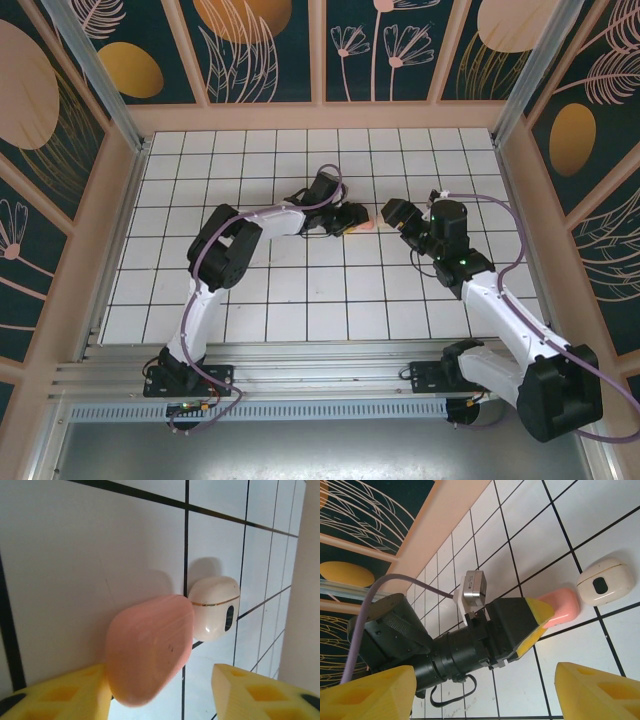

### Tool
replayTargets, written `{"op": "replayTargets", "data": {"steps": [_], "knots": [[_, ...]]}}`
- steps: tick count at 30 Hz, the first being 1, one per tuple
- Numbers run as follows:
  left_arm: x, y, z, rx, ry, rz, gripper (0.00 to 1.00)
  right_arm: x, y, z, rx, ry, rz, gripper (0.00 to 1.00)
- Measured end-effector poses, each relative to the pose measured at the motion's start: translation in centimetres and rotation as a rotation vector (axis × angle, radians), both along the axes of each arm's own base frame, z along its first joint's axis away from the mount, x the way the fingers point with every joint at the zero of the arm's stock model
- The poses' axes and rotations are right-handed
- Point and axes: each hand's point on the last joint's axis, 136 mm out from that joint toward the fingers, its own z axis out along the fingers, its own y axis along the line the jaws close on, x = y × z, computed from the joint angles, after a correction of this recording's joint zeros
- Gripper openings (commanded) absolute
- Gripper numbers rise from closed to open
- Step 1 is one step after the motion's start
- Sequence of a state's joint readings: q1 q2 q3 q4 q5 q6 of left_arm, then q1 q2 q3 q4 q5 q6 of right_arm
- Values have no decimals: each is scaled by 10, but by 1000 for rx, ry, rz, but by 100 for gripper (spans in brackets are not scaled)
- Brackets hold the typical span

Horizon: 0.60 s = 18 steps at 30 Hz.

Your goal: Insert the wireless bluetooth earbuds into the charging case

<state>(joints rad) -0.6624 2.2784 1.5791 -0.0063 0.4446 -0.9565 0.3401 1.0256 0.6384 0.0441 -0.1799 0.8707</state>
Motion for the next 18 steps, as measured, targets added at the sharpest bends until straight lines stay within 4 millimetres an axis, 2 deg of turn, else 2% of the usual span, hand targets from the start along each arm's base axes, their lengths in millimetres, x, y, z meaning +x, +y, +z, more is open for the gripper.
{"op": "replayTargets", "data": {"steps": [4,6,8,11,14,15,18], "knots": [[-2,14,5,72,-29,16,67,0,-1,1,-3,-5,-5,76],[-4,25,15,118,-65,24,72,1,-3,2,-15,-13,-10,77],[-4,33,33,147,-110,29,76,2,-6,2,-33,-25,-19,79],[-1,53,74,187,-222,49,81,5,-15,3,-77,-48,-39,84],[-4,93,121,212,-345,106,87,11,-30,2,-145,-73,-71,87],[-6,116,139,231,-399,145,98,13,-36,2,-171,-83,-82,99],[-17,183,174,281,-522,285,99,19,-53,3,-249,-120,-114,99]]}}
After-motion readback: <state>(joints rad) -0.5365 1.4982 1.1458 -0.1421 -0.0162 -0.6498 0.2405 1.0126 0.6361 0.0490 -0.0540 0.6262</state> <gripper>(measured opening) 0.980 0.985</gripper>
